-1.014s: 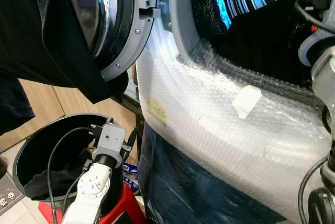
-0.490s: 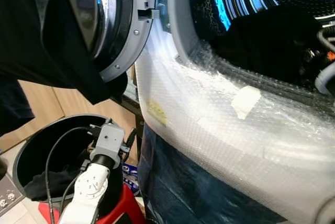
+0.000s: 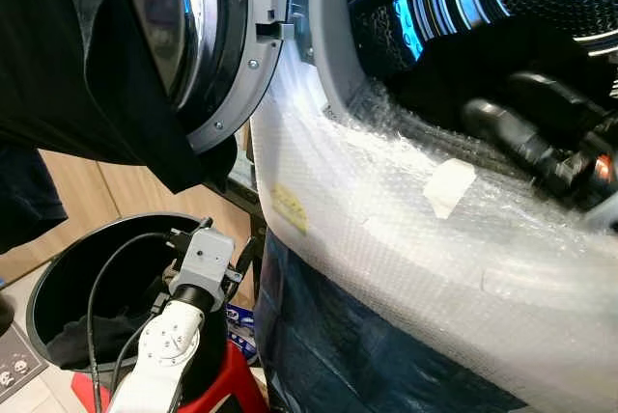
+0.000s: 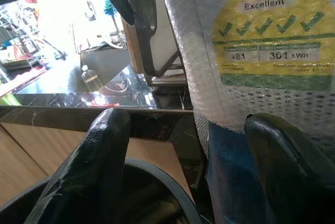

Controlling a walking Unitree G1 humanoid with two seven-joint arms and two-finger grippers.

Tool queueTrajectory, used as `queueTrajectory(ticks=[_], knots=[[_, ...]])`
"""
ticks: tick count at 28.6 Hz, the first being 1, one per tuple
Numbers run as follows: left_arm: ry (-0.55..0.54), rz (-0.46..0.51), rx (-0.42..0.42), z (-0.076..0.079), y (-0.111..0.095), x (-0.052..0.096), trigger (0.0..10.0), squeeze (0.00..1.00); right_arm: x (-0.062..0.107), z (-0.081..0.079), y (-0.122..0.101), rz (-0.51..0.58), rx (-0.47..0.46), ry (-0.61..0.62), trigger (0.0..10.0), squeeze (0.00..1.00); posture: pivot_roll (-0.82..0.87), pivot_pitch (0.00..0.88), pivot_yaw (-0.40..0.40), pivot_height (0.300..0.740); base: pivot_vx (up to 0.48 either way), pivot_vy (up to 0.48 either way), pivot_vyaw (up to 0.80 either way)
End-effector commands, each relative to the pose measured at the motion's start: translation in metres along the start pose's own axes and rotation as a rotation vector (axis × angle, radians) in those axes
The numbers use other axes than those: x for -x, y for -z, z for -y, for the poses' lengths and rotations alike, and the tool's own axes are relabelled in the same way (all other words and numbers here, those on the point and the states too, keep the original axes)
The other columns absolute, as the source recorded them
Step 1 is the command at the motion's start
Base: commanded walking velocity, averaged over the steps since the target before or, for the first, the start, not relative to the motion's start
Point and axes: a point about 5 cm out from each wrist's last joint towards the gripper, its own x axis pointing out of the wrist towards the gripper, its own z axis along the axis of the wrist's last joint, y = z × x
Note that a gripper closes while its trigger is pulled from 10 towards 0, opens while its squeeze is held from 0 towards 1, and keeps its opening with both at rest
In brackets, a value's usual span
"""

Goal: Clothes washing

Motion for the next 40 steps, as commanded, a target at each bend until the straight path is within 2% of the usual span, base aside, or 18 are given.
queueTrajectory(ticks=[1,3,5,8,9,11,12,14,15,19,22,26,27,29,30,31,36,40], knots=[[0.001,0.034,0.004,0.0,-0.007,-0.002,10.0,0.0,0.001,-0.013,-0.013,0.104,-0.038,-0.131,10.0,0.0,-0.02,0.0,-0.037,0.74,0.0,0.0,0.0],[-0.007,0.038,0.007,0.0,-0.008,-0.002,10.0,0.0,0.003,-0.023,-0.01,0.132,-0.135,-0.252,10.0,0.0,-0.02,0.0,-0.039,0.74,0.0,0.0,0.0],[-0.012,0.036,0.009,-0.001,-0.007,-0.002,10.0,0.0,0.007,-0.031,-0.003,0.101,-0.169,-0.331,10.0,0.0,-0.03,0.0,-0.043,0.74,0.0,0.0,0.0],[-0.015,0.044,-0.002,-0.002,-0.009,-0.002,10.0,0.0,0.013,-0.042,0.012,0.021,-0.208,-0.407,10.0,0.0,-0.02,0.0,-0.048,0.74,0.0,0.0,0.0],[-0.023,0.051,0.001,-0.003,-0.01,-0.004,10.0,0.0,0.018,-0.048,0.028,-0.072,-0.21,-0.433,10.0,0.0,-0.01,0.0,-0.057,0.74,0.0,0.0,0.0],[-0.029,0.054,-0.003,-0.004,-0.011,-0.005,10.0,0.0,0.021,-0.051,0.043,-0.148,-0.244,-0.431,10.0,0.0,-0.01,0.0,-0.063,0.74,0.0,0.0,0.0],[-0.045,0.058,0.0,-0.005,-0.013,-0.006,10.0,0.0,0.028,-0.052,0.065,-0.25,-0.261,-0.414,10.0,0.0,0.01,0.0,-0.071,0.74,0.0,0.0,0.0],[-0.055,0.06,0.004,-0.006,-0.014,-0.006,10.0,0.0,0.033,-0.053,0.076,-0.3,-0.274,-0.415,10.0,0.0,0.01,0.0,-0.07,0.74,0.0,0.0,0.0],[-0.057,0.057,0.001,-0.006,-0.013,-0.004,10.0,0.0,0.04,-0.058,0.094,-0.37,-0.336,-0.425,10.0,0.0,0.02,0.0,-0.074,0.74,0.0,0.0,0.0],[-0.06,0.051,-0.01,-0.009,-0.011,-0.002,10.0,0.0,0.05,-0.068,0.118,-0.442,-0.431,-0.436,10.0,0.0,0.02,0.0,-0.077,0.74,0.0,0.0,0.0],[-0.078,0.054,-0.013,-0.011,-0.012,-0.004,10.0,0.0,0.068,-0.07,0.157,-0.504,-0.57,-0.35,10.0,0.0,0.04,0.0,-0.081,0.74,0.0,0.0,0.0],[-0.087,0.059,-0.008,-0.012,-0.014,-0.002,10.0,0.0,0.089,-0.076,0.201,-0.64,-0.628,-0.25,10.0,0.0,0.04,0.0,-0.088,0.74,0.0,0.0,0.0],[-0.09,0.044,-0.002,-0.011,-0.01,0.001,10.0,0.0,0.1,-0.084,0.221,-0.734,-0.619,-0.239,10.0,0.0,0.04,0.0,-0.083,0.74,0.0,0.0,0.0],[-0.09,0.023,0.002,-0.011,-0.005,0.003,10.0,0.0,0.112,-0.095,0.239,-0.814,-0.62,-0.276,10.0,0.0,0.03,0.0,-0.076,0.74,0.0,0.0,0.0],[-0.088,0.019,0.0,-0.012,-0.005,0.003,10.0,0.0,0.117,-0.098,0.245,-0.844,-0.629,-0.276,10.0,0.09,0.03,0.0,-0.074,0.74,0.0,0.0,0.0],[-0.084,0.021,-0.007,-0.011,-0.005,0.002,10.0,0.0,0.123,-0.101,0.254,-0.883,-0.631,-0.268,10.0,1.0,0.05,0.0,-0.076,0.74,0.0,0.0,0.0],[-0.11,0.034,0.006,-0.016,-0.01,-0.006,10.0,0.0,0.146,-0.11,0.282,-0.999,-0.645,-0.24,10.0,1.0,0.05,0.0,-0.07,0.74,0.0,0.0,0.0],[-0.152,0.018,0.124,-0.018,-0.01,-0.009,10.0,0.0,0.163,-0.116,0.312,-1.143,-0.583,-0.145,10.0,1.0,0.07,0.0,-0.075,0.74,0.0,0.0,0.0]])
